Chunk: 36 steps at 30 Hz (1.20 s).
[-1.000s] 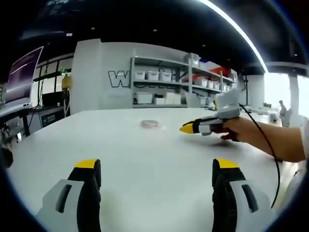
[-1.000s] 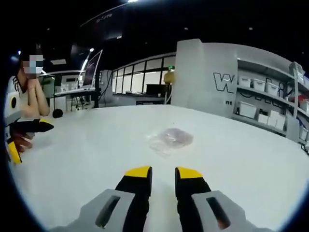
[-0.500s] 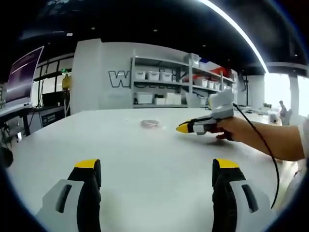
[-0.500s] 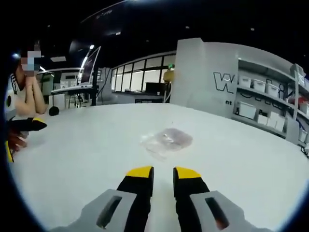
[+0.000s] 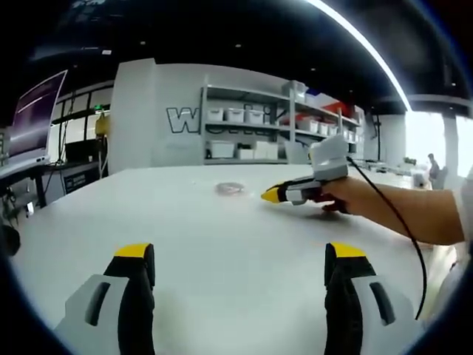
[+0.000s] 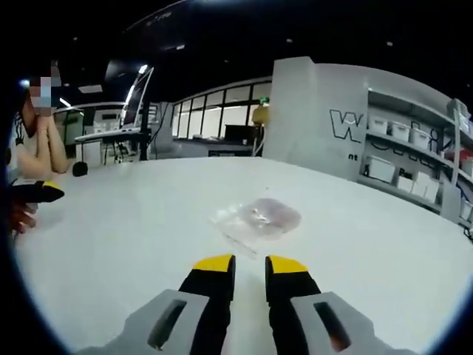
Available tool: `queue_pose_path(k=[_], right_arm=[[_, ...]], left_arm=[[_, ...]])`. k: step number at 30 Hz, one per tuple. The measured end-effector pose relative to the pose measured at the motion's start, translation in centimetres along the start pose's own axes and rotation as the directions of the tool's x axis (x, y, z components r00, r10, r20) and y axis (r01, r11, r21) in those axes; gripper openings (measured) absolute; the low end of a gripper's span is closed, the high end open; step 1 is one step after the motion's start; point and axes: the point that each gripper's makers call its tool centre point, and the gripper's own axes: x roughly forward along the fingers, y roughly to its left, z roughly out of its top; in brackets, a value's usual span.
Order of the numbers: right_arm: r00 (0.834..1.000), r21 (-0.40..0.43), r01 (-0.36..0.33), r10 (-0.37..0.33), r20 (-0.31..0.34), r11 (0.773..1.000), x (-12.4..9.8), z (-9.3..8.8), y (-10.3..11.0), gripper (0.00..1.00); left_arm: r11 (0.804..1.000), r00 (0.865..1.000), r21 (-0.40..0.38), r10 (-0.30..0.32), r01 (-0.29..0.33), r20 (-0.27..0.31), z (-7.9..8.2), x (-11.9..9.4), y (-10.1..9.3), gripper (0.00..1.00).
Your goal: Open the resealable bag by pulling the two sides of the seal apart until the entire bag opening is separated and visibly accessible.
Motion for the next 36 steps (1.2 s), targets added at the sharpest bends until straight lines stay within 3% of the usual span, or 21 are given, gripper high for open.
queue_pose_path(k=[7,15,26,29,36], right_arm=[[1.0,0.012,0.009,-0.009,-0.009,1.0,0.7,0.2,-0.1,0.14],[1.0,0.081,-0.006,0.008,-0.025,0.997,2.0,0.3,-0.6,0.16],[0.999,0.206,-0.018,0.023,-0.024,0.978,2.8,0.4,-1.1,0.17],[0.999,0.27,-0.023,0.029,-0.018,0.963,3.0,0.6,-1.2,0.17],[0.998,0.289,-0.038,0.048,-0.027,0.957,3.4,0.5,-0.6,0.16]], left_arm=[[1.0,1.0,-0.001,0.003,-0.003,-0.001,-0.1,0.0,0.1,0.95],[1.0,1.0,0.005,0.004,-0.004,-0.004,-0.2,0.0,0.1,0.94],[1.0,1.0,0.013,0.004,-0.004,-0.011,-0.4,-0.1,0.0,0.94],[1.0,1.0,0.013,0.006,-0.005,-0.011,-0.4,-0.1,0.0,0.94],[1.0,1.0,0.015,0.007,-0.007,-0.013,-0.4,-0.1,0.1,0.94]])
